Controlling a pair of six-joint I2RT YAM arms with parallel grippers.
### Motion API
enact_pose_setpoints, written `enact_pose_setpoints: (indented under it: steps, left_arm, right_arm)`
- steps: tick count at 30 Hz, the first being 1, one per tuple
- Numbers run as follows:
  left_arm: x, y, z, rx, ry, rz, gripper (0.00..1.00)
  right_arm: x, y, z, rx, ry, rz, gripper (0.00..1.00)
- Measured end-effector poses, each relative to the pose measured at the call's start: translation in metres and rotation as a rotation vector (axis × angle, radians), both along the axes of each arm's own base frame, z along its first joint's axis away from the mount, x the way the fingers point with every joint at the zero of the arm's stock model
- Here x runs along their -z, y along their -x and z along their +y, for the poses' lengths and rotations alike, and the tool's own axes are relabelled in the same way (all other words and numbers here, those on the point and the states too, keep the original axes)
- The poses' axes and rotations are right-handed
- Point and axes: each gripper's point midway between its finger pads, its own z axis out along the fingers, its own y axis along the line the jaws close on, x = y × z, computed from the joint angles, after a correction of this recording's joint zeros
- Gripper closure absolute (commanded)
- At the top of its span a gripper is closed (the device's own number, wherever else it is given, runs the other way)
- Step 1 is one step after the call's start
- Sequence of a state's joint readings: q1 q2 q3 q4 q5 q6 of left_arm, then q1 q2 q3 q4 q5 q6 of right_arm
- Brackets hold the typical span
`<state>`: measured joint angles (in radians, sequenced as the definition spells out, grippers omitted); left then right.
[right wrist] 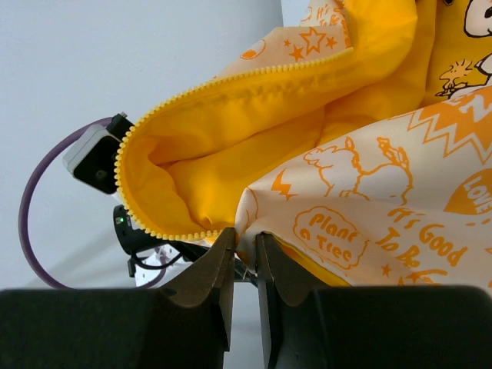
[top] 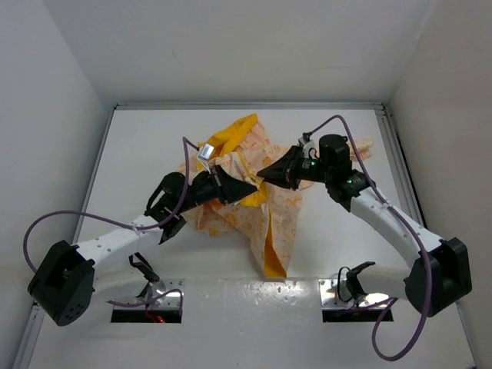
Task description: Zip up the jacket
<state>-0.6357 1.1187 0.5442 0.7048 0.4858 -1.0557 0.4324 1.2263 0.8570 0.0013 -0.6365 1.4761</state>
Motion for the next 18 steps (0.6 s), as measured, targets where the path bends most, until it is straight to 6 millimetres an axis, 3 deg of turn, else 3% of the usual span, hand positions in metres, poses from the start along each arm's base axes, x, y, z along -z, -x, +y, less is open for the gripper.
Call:
enact_pose_setpoints:
  steps: [4, 5, 7, 8, 10, 14, 18]
  left_arm:
    - [0.000, 0.000, 0.000, -0.001, 0.001, 0.000, 1.00]
    - [0.000, 0.000, 0.000, -0.001, 0.001, 0.000, 0.94]
    - [0.000, -0.001, 0.000, -0.003, 0.000, -0.002, 0.69]
    - [0.000, -0.001, 0.000, -0.003, -0.004, -0.005, 0.42]
    - [0.004, 0.002, 0.000, 0.008, -0.028, -0.012, 0.30]
    - [0.018, 0.008, 0.011, 0.010, -0.159, -0.061, 0.26]
    - [0.006, 0.011, 0.040, -0.030, -0.337, -0.276, 0.26]
  right_arm:
    - [0.001, -0.001, 0.000, -0.002, 0.004, -0.011, 0.95]
    - [0.000, -0.001, 0.000, -0.004, 0.004, -0.018, 0.99]
    - [0.000, -0.002, 0.001, -0.006, 0.005, -0.029, 1.00]
    - [0.000, -0.002, 0.001, -0.010, 0.008, -0.038, 1.00]
    - [-0.001, -0.003, 0.000, -0.017, 0.010, -0.063, 1.00]
    - [-0.006, 0.000, -0.009, -0.089, 0.003, -0.158, 1.00]
    - [-0.012, -0.001, -0.039, -0.153, -0.044, -0.229, 1.00]
